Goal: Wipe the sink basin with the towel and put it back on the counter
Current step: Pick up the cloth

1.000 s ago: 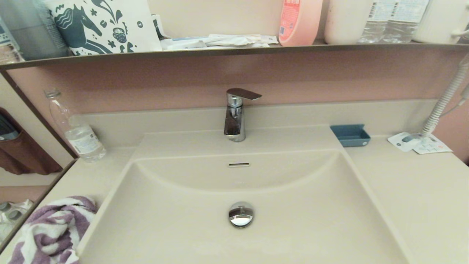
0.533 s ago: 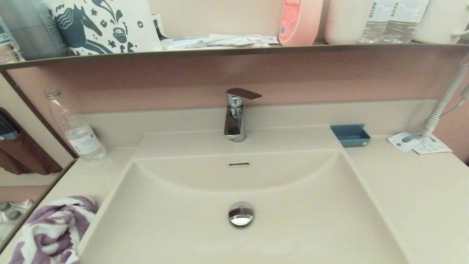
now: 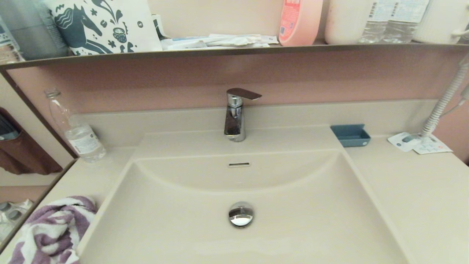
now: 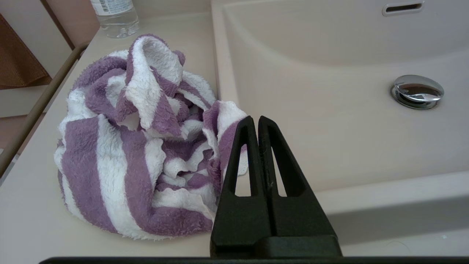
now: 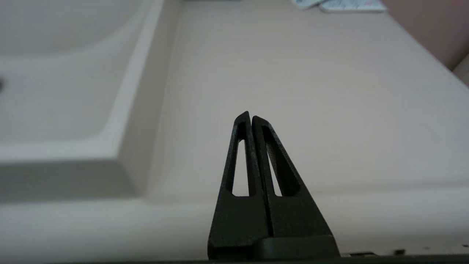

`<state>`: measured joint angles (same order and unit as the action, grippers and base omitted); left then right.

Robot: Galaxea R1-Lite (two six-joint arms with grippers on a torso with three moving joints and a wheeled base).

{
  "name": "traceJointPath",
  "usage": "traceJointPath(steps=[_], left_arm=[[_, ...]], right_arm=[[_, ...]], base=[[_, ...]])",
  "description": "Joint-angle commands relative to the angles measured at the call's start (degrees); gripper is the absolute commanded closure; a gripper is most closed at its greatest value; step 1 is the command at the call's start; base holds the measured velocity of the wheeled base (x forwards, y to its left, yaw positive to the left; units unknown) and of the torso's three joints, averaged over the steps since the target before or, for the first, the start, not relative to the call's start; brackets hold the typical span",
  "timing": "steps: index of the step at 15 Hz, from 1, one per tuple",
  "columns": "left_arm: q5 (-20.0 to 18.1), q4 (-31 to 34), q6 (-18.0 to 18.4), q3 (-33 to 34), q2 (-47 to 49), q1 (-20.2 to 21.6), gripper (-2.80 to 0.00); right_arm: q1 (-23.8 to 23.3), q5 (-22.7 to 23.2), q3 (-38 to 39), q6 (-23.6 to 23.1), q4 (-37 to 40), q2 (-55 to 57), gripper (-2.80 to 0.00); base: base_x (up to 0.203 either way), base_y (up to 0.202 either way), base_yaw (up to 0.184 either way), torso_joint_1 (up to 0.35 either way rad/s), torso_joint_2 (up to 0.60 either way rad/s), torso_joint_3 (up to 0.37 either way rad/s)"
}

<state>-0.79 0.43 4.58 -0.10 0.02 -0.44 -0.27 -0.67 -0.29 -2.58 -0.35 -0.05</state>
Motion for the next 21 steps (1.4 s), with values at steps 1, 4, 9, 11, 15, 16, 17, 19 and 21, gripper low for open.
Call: traceJointPath(steps=[1, 4, 9, 11, 15, 16, 17, 19, 21], left_arm=[[0.0, 0.01, 0.08, 0.01, -0.02, 0.0, 0.0], [0.0, 0.01, -0.01, 0.01, -0.02, 0.0, 0.0], [0.0, 0.01, 0.08, 0.01, -0.02, 0.0, 0.0], [0.0, 0.01, 0.08, 0.01, -0.02, 0.0, 0.0], [-0.18, 0.01, 0.25, 0.01, -0.02, 0.0, 0.0], [-0.09, 0.01, -0.01, 0.09, -0.02, 0.0, 0.0], [-0.09, 0.01, 0.08, 0.01, -0.02, 0.0, 0.0], [-0.09, 0.01, -0.01, 0.1, -0.02, 0.0, 0.0], [-0.18, 0.01, 0.17, 0.01, -0.02, 0.0, 0.0]], right_arm=[[0.0, 0.41, 0.29, -0.14, 0.44, 0.05, 0.0], [0.0, 0.5, 0.29, 0.21, 0.53, 0.05, 0.0], [0.0, 0.41, 0.29, 3.05, 0.35, 0.08, 0.0], [0.0, 0.41, 0.29, 3.11, 0.35, 0.05, 0.0], [0.0, 0.41, 0.29, 3.11, 0.35, 0.09, 0.0], [0.0, 0.41, 0.29, 3.18, 0.35, 0.05, 0.0], [0.0, 0.41, 0.29, 3.12, 0.35, 0.05, 0.0], [0.0, 0.41, 0.29, 3.11, 0.35, 0.07, 0.0], [0.0, 0.41, 0.29, 3.11, 0.35, 0.05, 0.0]], base=[[0.0, 0.0, 0.0, 0.0, 0.0, 0.0], [0.0, 0.0, 0.0, 0.0, 0.0, 0.0], [0.0, 0.0, 0.0, 0.0, 0.0, 0.0], [0.0, 0.0, 0.0, 0.0, 0.0, 0.0], [0.0, 0.0, 0.0, 0.0, 0.0, 0.0], [0.0, 0.0, 0.0, 0.0, 0.0, 0.0], [0.0, 0.0, 0.0, 0.0, 0.0, 0.0], [0.0, 0.0, 0.0, 0.0, 0.0, 0.0], [0.0, 0.0, 0.0, 0.0, 0.0, 0.0]])
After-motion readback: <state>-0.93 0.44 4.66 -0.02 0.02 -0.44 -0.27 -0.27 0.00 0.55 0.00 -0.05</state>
